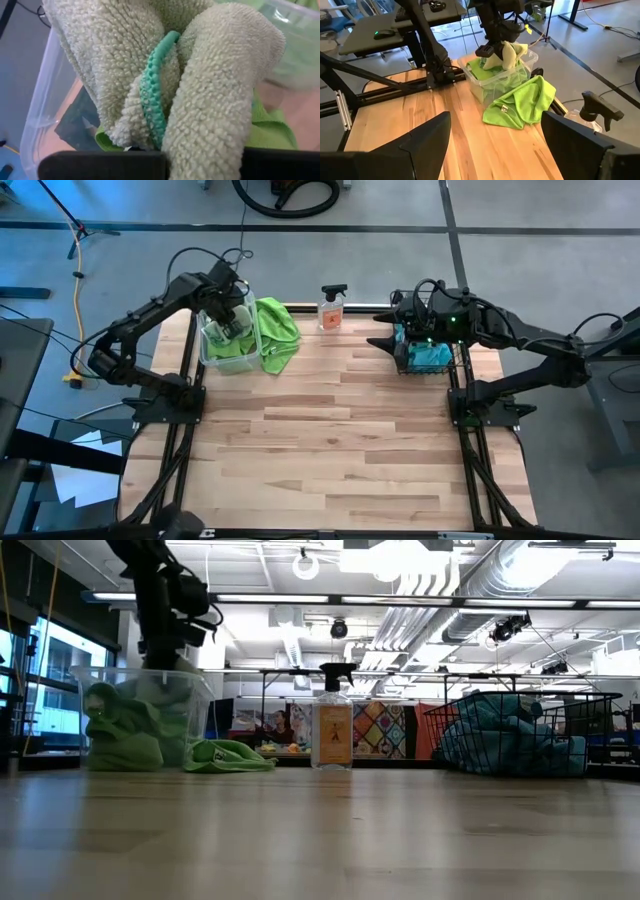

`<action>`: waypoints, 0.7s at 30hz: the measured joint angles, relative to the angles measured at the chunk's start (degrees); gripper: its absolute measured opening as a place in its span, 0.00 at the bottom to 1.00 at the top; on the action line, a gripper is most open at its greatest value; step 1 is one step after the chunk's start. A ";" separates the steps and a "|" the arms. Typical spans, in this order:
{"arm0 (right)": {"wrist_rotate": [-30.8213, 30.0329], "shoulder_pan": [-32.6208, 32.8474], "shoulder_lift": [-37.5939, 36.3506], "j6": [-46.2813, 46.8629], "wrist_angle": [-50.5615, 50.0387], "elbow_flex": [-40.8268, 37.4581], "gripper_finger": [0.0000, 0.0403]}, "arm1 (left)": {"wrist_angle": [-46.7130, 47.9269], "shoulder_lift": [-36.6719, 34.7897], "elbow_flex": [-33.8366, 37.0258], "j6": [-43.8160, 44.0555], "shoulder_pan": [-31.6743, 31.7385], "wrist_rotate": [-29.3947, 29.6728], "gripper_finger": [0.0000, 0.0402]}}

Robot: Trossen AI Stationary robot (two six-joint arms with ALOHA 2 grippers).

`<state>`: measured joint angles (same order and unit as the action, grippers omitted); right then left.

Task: Sort microfiber towel by color & place in baskets
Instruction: Put the light green microfiber cloth into the bin

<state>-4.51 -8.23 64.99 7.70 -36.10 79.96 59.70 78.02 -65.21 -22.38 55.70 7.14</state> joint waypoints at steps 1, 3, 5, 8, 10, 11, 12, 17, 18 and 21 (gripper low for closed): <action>-0.02 0.02 0.00 0.00 0.02 0.00 0.76 | 0.12 0.02 0.00 -0.54 0.38 -0.25 0.01; 0.00 0.02 0.00 0.00 0.07 0.00 0.76 | 0.36 0.02 0.00 -1.34 1.04 -1.37 0.01; -0.01 0.02 0.04 0.00 0.07 0.00 0.76 | 0.27 0.11 0.19 -2.21 1.41 -2.48 0.01; 0.00 0.02 0.40 0.60 0.11 0.00 0.76 | 0.02 0.11 3.16 -4.37 1.40 -2.48 0.01; -0.02 0.02 0.89 1.28 0.39 0.00 0.76 | -0.29 0.15 6.39 -5.23 1.38 -2.54 0.01; -0.01 0.02 1.08 1.33 0.29 0.00 0.76 | -0.90 0.15 8.22 -5.41 1.35 -2.33 0.01; -0.02 0.02 1.40 1.31 0.16 -0.02 0.76 | -1.82 0.15 10.04 -5.43 1.38 -1.78 0.01; -0.02 0.02 3.36 1.31 0.50 -0.02 0.76 | -9.28 0.13 18.04 -5.37 1.35 -1.12 0.01; 0.00 0.02 3.77 1.33 0.51 -0.02 0.76 | -10.61 0.13 19.23 -5.37 1.35 -1.13 0.01; 0.34 0.02 4.93 1.46 0.63 -0.02 0.76 | -13.28 0.02 21.83 -5.42 1.25 -1.36 0.01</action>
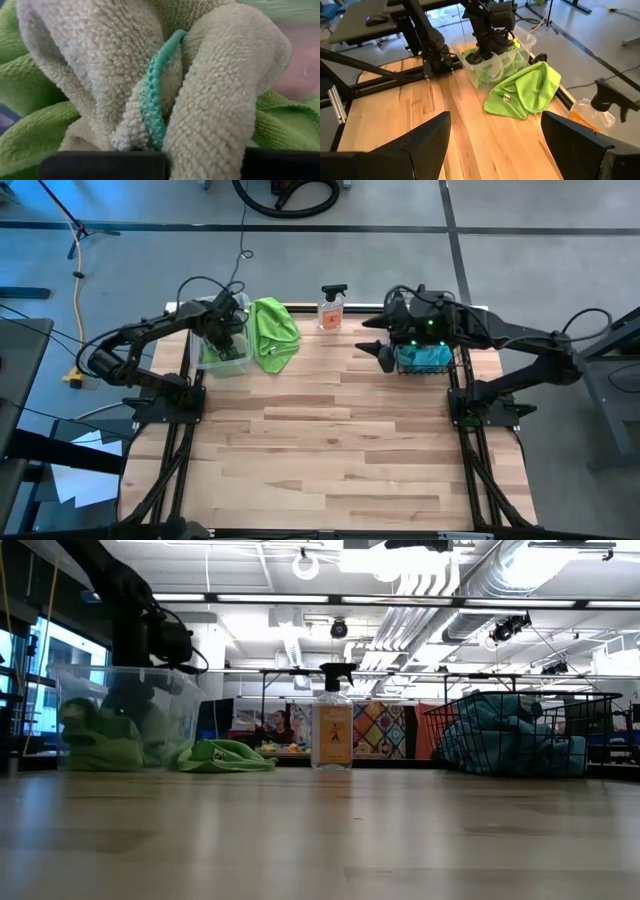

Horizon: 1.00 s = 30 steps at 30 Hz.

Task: Sort microfiber towel by color & place in baskets
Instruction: Put the light green microfiber cloth into the bin

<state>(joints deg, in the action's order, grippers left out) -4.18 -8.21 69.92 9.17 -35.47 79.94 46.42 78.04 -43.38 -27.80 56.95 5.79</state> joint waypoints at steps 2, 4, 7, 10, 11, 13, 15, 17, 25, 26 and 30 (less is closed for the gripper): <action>0.14 0.00 0.63 0.00 0.10 0.00 0.76 | -0.88 0.00 0.85 -1.12 0.00 -0.36 0.01; 0.17 0.00 0.81 -0.08 -0.03 0.00 0.76 | -1.26 -0.02 1.16 -2.50 0.00 -0.38 0.02; 0.19 0.00 0.95 -0.07 0.23 0.00 0.76 | -1.75 0.03 0.84 -2.78 0.00 -0.38 0.06; 0.23 0.00 0.97 -0.06 0.11 0.00 0.76 | -0.93 0.15 -0.15 -2.42 0.00 -0.38 0.12; 0.23 0.00 0.97 -0.09 0.11 0.00 0.76 | -0.47 0.17 -0.58 -2.46 0.00 -0.36 0.14; 0.25 0.00 0.97 -0.07 0.09 0.00 0.76 | 0.42 0.23 -1.46 -2.45 0.00 -0.32 0.19; 0.27 0.00 0.97 -0.10 0.11 0.00 0.76 | 1.48 0.26 -2.51 -2.22 0.01 -0.20 0.25; 0.30 0.00 0.97 -0.13 0.11 0.00 0.76 | 2.89 0.28 -3.77 -0.99 0.02 -0.14 0.30; 0.32 0.00 0.97 -0.61 0.10 0.00 0.76 | 13.13 0.28 -10.83 6.51 0.04 -0.03 0.51; 0.32 0.00 0.97 -0.61 0.11 0.00 0.76 | 14.39 0.28 -11.91 7.53 0.04 -0.01 0.52; 0.33 0.00 0.97 -2.17 0.10 0.00 0.76 | 18.10 0.28 -16.21 9.81 0.04 0.02 0.56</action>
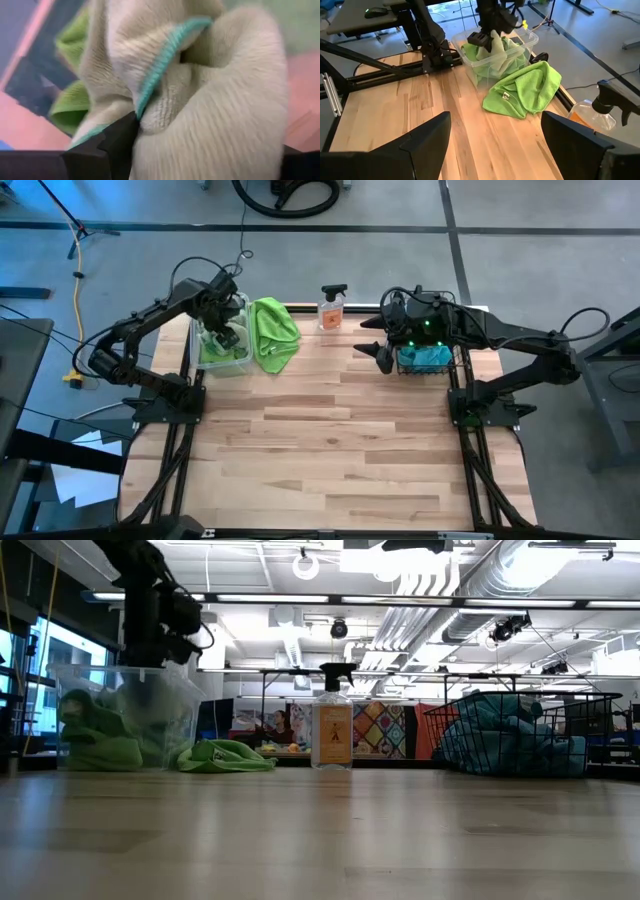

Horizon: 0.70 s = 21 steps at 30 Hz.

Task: Sort microfiber towel by color & place in baskets
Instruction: Put the light green microfiber cloth into the bin, then put the green microfiber cloth into the bin

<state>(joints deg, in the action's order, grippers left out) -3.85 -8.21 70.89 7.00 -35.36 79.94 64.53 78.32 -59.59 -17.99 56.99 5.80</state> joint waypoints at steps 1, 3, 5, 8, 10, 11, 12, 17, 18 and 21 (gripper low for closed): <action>0.01 0.00 0.00 -0.41 0.01 0.00 0.76 | 0.53 0.00 -1.16 0.55 0.01 0.00 0.56; 0.01 0.00 0.00 -1.00 0.00 0.00 0.76 | 2.48 0.00 -3.58 1.34 0.01 -0.04 0.56; 0.01 0.00 0.00 -1.38 0.01 0.00 0.76 | 4.01 -0.04 -6.08 1.44 -0.02 -0.13 0.57; 0.01 0.00 0.00 -1.71 -0.01 0.00 0.76 | 6.79 -0.07 -9.78 1.46 -0.02 -0.17 0.57; 0.01 0.00 0.00 -2.04 0.01 0.00 0.76 | 8.30 -0.07 -12.35 2.21 -0.02 -0.17 0.57; 0.01 0.00 0.00 -2.10 0.00 0.00 0.76 | 9.07 -0.07 -13.68 2.58 -0.02 -0.17 0.57; 0.01 0.00 0.00 -2.10 0.00 0.00 0.76 | 9.70 -0.07 -14.91 2.98 -0.02 -0.20 0.57; -0.01 0.00 0.00 -2.10 0.01 0.00 0.76 | 10.67 -0.09 -20.88 6.89 -0.02 -0.38 0.57; 0.01 0.00 0.00 -2.10 0.01 0.00 0.76 | 10.70 -0.10 -21.92 7.31 -0.02 -0.68 0.57; 0.00 0.00 0.00 -2.10 0.01 0.00 0.76 | 10.73 -0.13 -24.65 8.55 -0.28 -1.07 0.57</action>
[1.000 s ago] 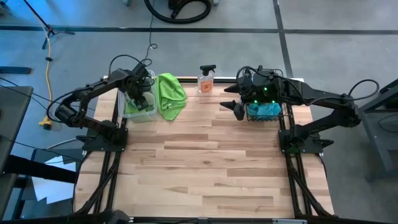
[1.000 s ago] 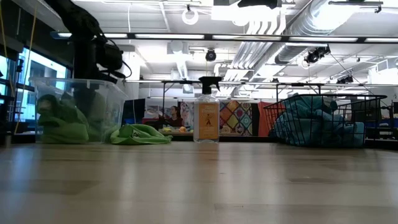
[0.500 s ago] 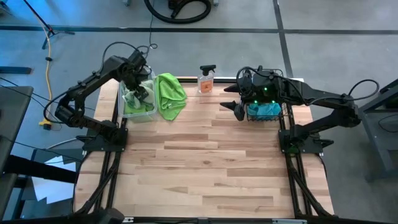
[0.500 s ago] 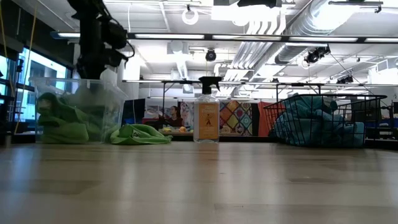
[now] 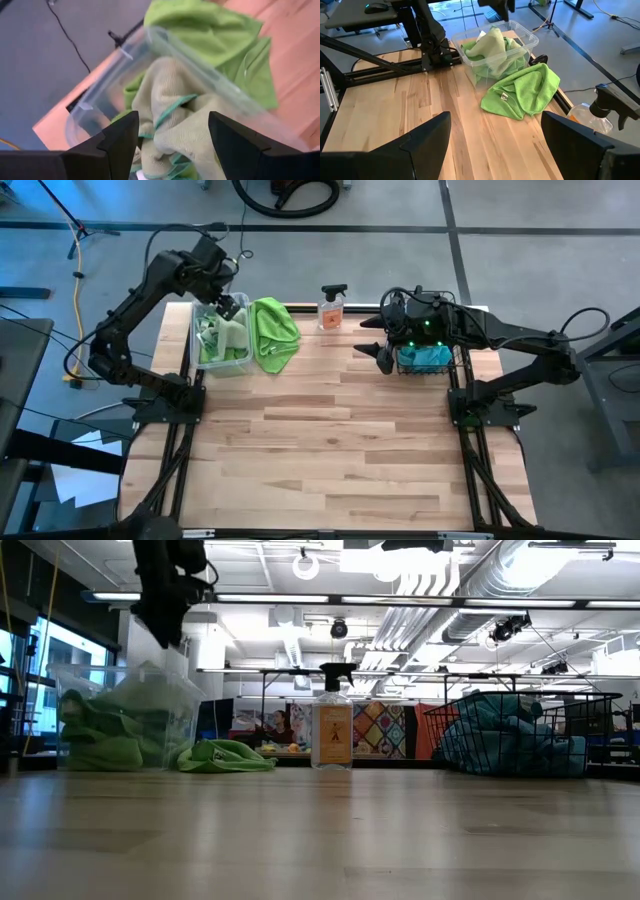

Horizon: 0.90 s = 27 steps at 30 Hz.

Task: Sort microfiber towel by color & place in baskets
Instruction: Put the green microfiber cloth into the bin

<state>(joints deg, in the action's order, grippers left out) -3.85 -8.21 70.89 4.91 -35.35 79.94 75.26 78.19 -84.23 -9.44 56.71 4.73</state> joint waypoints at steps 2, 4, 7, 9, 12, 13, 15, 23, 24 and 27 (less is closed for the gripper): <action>0.00 0.00 0.00 0.17 0.00 0.00 0.76 | -0.10 -0.02 -1.49 0.77 -0.30 0.02 0.57; 0.00 0.00 0.00 0.42 0.00 0.00 0.76 | -0.71 -0.04 -2.40 1.95 -0.90 0.01 0.57; -0.03 0.00 -0.02 0.40 0.00 0.00 0.76 | -4.27 0.04 -2.48 5.11 -2.96 -1.54 0.57; -0.36 0.00 -0.02 0.23 0.00 0.00 0.76 | -6.30 0.50 -2.49 5.82 -5.55 -2.24 0.57; -0.68 0.00 -0.02 0.91 0.02 0.00 0.76 | -9.49 2.05 -2.50 5.72 -10.32 0.87 0.57; -0.70 0.00 -0.02 1.13 0.00 0.00 0.76 | -10.42 2.71 -2.60 4.74 -11.63 2.86 0.57; -0.73 0.00 -0.02 1.12 0.01 0.00 0.76 | -10.48 4.60 -3.95 1.79 -13.56 6.70 0.57; -0.88 0.00 -0.02 1.27 0.00 0.00 0.76 | -5.49 19.01 -15.99 -1.61 -16.51 9.99 0.57; -0.89 0.00 -0.02 1.29 0.00 0.00 0.76 | -4.66 20.99 -17.24 -1.61 -16.67 9.97 0.57; -0.89 0.00 -0.02 1.30 0.00 0.00 0.76 | -3.02 26.38 -19.67 -1.32 -16.79 9.81 0.57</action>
<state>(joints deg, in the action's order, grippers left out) -4.75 -8.21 70.87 6.20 -35.35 79.94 72.24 104.58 -103.90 -10.76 39.92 14.54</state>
